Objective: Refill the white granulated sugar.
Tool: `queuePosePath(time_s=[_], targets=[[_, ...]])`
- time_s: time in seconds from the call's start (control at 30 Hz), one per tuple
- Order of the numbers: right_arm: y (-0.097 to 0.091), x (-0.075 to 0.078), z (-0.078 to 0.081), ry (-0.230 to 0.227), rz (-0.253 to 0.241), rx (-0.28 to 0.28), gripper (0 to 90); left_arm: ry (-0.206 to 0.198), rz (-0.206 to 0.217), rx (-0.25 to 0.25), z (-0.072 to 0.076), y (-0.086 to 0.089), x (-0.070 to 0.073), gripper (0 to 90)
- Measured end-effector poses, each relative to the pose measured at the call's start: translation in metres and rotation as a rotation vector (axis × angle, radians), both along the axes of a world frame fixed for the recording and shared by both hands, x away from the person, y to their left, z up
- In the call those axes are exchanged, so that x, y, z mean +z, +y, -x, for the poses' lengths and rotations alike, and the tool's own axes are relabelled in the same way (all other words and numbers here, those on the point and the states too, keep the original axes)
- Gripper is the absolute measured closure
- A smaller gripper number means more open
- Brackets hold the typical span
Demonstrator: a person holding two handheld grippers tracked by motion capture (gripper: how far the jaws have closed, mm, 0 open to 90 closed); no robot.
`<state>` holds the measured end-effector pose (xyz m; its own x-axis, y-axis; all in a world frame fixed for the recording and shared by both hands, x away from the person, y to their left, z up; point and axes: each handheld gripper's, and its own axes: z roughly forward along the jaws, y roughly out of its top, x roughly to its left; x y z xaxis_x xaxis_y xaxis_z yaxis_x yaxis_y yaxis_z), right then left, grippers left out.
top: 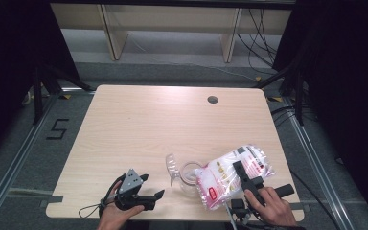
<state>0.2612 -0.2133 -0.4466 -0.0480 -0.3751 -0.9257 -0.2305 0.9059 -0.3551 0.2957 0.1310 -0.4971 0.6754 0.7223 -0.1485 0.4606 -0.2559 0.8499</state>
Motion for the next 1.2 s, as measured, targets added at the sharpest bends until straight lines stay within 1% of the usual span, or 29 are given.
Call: queuePosePath(time_s=[0.03,0.13,0.17,0.2,0.23,0.27,0.3,0.33,0.37,0.47,0.53,0.57,0.6,0.63,0.7,0.73,0.8,0.83,0.87,0.93,1.07,1.1,1.2], targets=[[0.0001,0.0002,0.0002,0.001,0.002,-0.003,64.2,0.003,-0.007,0.003,0.0004,0.0002,0.0006,19.3],[0.0006,0.0005,0.0003,0.007,0.004,-0.009,64.3,0.003,-0.004,0.003,0.0004,-0.0001,0.0003,19.3],[0.0005,0.0003,0.0000,-0.004,0.004,0.000,64.3,0.002,0.002,-0.003,-0.0001,0.0000,-0.0001,19.3],[0.0009,0.0013,-0.0006,-0.003,0.011,0.007,64.3,0.001,0.003,-0.003,-0.0001,-0.0001,-0.0002,19.3],[0.0013,0.0019,0.0002,0.004,0.018,-0.008,64.4,0.001,-0.001,0.000,0.0000,0.0000,0.0000,19.3],[0.0014,0.0023,0.0004,0.003,0.021,-0.010,64.4,0.003,-0.006,0.003,0.0004,0.0001,0.0004,19.3],[0.0013,0.0018,0.0009,0.007,0.012,-0.017,64.4,0.002,-0.004,0.002,0.0002,0.0001,0.0002,19.3],[0.0015,0.0030,0.0006,0.000,0.025,-0.008,64.4,0.002,-0.005,0.003,0.0003,0.0001,0.0003,19.3],[0.0011,0.0026,0.0013,-0.001,0.015,-0.017,64.5,0.002,-0.005,0.002,0.0002,0.0001,0.0003,19.3],[0.0014,0.0039,0.0012,-0.003,0.018,-0.017,64.5,0.004,-0.010,0.003,0.0004,0.0004,0.0004,19.3],[0.0004,0.0025,0.0012,0.002,-0.007,-0.026,64.6,0.002,-0.004,0.002,0.0003,0.0001,0.0003,19.3],[0.0018,0.0046,0.0007,-0.003,0.022,-0.015,64.6,0.005,-0.002,0.007,0.0006,-0.0001,0.0003,19.3],[0.0017,0.0044,0.0005,-0.004,0.019,-0.014,64.6,0.005,-0.002,0.007,0.0005,0.0000,0.0003,19.3],[0.0014,0.0039,0.0008,-0.003,0.009,-0.018,64.7,0.001,0.011,0.002,-0.0002,-0.0001,-0.0006,19.3],[0.0015,0.0038,0.0006,-0.003,0.004,-0.015,64.7,0.004,0.000,0.006,0.0004,0.0000,0.0002,19.3],[0.0018,0.0049,0.0002,-0.006,0.018,-0.008,64.7,0.005,-0.003,0.007,0.0006,0.0000,0.0004,19.3],[0.0023,0.0048,0.0003,-0.007,0.016,-0.006,64.8,0.002,-0.004,0.002,0.0003,0.0002,0.0004,19.3],[0.0026,0.0054,0.0001,-0.009,0.024,0.001,64.7,-0.005,0.007,0.003,-0.0001,-0.0002,-0.0004,19.3],[0.0026,0.0055,0.0001,-0.007,0.023,0.001,64.8,0.001,0.007,-0.001,-0.0003,0.0002,-0.0003,19.3],[0.0027,0.0057,-0.0001,-0.006,0.024,0.002,64.8,0.001,0.005,0.004,0.0000,0.0001,-0.0002,19.3],[0.0027,0.0058,-0.0001,-0.007,0.023,0.004,65.0,-0.002,0.008,-0.003,-0.0004,0.0002,-0.0004,19.3],[0.0029,0.0059,-0.0001,-0.005,0.021,0.002,65.0,0.005,0.005,-0.004,-0.0002,0.0006,0.0001,19.3],[0.0031,0.0060,-0.0001,-0.005,0.021,0.003,65.0,0.004,0.000,-0.006,-0.0002,0.0011,0.0002,19.3]])
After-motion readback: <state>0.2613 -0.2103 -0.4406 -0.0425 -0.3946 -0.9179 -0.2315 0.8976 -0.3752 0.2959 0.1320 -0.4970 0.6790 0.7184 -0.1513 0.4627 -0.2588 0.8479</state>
